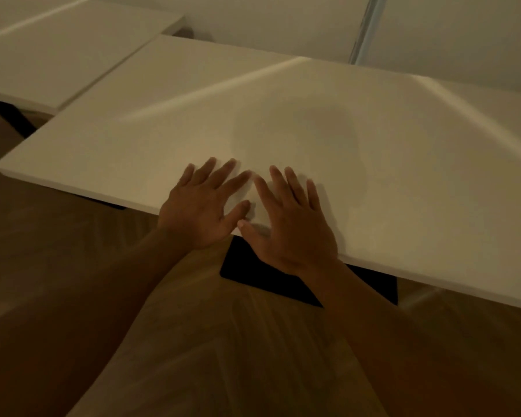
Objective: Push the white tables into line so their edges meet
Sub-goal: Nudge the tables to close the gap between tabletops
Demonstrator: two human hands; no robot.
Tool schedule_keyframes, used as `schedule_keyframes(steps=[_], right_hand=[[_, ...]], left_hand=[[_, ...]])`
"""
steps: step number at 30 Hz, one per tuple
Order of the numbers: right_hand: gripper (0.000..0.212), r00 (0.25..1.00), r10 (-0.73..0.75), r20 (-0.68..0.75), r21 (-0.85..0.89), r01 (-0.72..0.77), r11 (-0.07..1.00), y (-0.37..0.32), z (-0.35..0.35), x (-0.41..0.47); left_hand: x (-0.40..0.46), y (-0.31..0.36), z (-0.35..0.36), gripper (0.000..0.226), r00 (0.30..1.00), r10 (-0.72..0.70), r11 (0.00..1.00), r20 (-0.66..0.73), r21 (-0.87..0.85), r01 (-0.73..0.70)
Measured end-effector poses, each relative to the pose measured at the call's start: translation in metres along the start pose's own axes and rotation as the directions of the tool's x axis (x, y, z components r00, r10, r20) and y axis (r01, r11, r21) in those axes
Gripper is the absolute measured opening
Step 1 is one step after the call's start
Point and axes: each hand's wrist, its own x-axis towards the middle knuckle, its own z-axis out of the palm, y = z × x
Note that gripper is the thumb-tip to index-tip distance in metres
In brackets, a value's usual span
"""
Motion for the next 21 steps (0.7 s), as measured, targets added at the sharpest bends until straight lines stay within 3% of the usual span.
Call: schedule_keyframes(steps=[4,8,21], right_hand=[[0.076,0.996,0.083,0.025,-0.005,-0.083,0.997,-0.005,0.001,0.002],[0.066,0.983,0.177,-0.038,-0.054,-0.179,0.982,-0.012,0.008,0.006],[0.065,0.971,0.228,-0.078,-0.071,-0.233,0.970,-0.014,0.012,0.014]], left_hand=[[-0.001,0.000,0.001,0.068,1.000,-0.004,1.000,-0.018,-0.022,0.004],[0.000,0.001,0.002,0.067,0.999,-0.013,1.000,-0.034,-0.024,0.012],[0.009,-0.006,0.005,0.067,0.998,0.010,1.000,-0.069,0.002,-0.010]])
